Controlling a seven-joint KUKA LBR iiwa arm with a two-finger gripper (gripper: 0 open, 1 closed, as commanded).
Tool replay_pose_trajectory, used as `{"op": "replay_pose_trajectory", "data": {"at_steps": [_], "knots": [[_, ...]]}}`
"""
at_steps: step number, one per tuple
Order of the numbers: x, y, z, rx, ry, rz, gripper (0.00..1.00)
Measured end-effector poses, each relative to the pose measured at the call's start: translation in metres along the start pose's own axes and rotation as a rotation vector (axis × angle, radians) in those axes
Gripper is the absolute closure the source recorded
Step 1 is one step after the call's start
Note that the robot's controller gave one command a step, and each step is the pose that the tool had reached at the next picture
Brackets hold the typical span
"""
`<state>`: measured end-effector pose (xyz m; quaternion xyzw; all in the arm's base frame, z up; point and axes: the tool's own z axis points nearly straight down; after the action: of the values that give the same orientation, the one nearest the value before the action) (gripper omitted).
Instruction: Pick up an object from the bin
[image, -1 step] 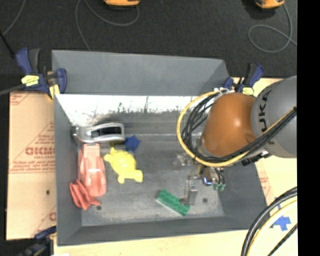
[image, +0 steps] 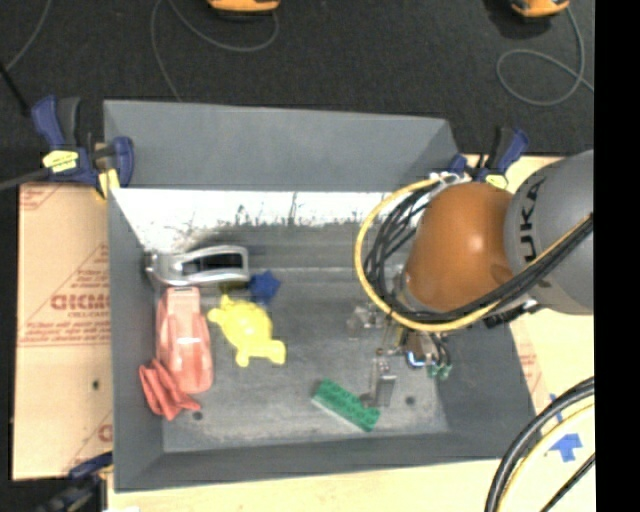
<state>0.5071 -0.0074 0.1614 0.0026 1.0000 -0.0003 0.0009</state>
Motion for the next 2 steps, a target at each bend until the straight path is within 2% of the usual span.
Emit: {"op": "replay_pose_trajectory", "data": {"at_steps": [1,2], "knots": [[0.011,-0.010,0.041,0.000,-0.007,-0.051,0.00],[0.014,-0.016,0.069,-0.001,0.004,0.000,0.00]]}}
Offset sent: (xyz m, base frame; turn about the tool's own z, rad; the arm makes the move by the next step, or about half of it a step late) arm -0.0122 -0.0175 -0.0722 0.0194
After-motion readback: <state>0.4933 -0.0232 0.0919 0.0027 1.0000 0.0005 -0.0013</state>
